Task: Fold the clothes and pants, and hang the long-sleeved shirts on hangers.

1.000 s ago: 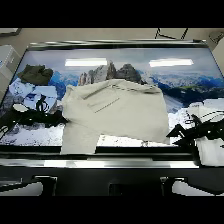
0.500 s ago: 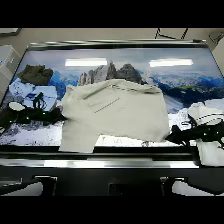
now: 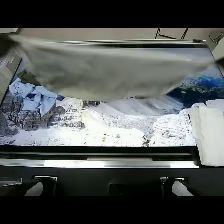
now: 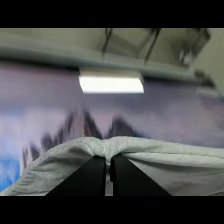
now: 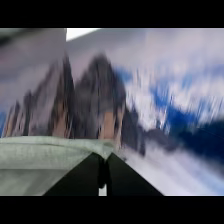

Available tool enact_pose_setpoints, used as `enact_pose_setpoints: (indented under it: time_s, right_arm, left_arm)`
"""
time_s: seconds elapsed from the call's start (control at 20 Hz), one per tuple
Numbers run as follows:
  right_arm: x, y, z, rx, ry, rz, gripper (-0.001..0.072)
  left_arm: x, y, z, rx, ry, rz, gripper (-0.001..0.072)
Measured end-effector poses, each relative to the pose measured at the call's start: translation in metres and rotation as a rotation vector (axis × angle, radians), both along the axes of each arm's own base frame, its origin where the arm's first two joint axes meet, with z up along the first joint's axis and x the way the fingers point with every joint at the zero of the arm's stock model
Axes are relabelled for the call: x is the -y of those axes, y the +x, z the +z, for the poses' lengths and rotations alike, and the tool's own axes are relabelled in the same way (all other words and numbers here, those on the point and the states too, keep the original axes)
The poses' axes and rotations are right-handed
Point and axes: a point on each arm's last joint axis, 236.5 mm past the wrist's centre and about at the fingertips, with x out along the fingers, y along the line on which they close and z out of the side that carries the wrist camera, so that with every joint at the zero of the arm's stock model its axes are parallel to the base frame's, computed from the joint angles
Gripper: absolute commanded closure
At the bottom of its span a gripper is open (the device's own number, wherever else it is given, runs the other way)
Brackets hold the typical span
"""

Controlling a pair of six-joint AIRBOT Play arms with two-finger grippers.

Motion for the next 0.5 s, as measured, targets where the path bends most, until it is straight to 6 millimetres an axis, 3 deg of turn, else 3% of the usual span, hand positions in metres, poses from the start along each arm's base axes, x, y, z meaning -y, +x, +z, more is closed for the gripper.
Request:
enact_pose_setpoints:
  time_s: [0.05, 0.1, 0.2, 0.35, 0.5]
  right_arm:
    - [-0.007, -0.018, 0.055, 0.130, -0.078, -0.020, 0.0676]
    - [-0.016, -0.040, 0.096, 0.225, -0.129, -0.041, 0.0676]
    - [-0.039, -0.090, 0.152, 0.366, -0.200, -0.080, 0.0676]
    - [-0.064, -0.155, 0.201, 0.523, -0.271, -0.145, 0.0676]
    - [-0.071, -0.196, 0.234, 0.650, -0.294, -0.224, 0.0676]
  left_arm:
    - [0.000, -0.025, 0.047, 0.121, 0.031, 0.023, 0.0686]
    - [0.002, -0.055, 0.087, 0.229, 0.054, 0.039, 0.0686]
    - [0.010, -0.110, 0.134, 0.366, 0.086, 0.055, 0.0686]
    - [0.022, -0.180, 0.175, 0.510, 0.094, 0.063, 0.0687]
    - [0.026, -0.221, 0.196, 0.592, 0.080, 0.076, 0.0687]
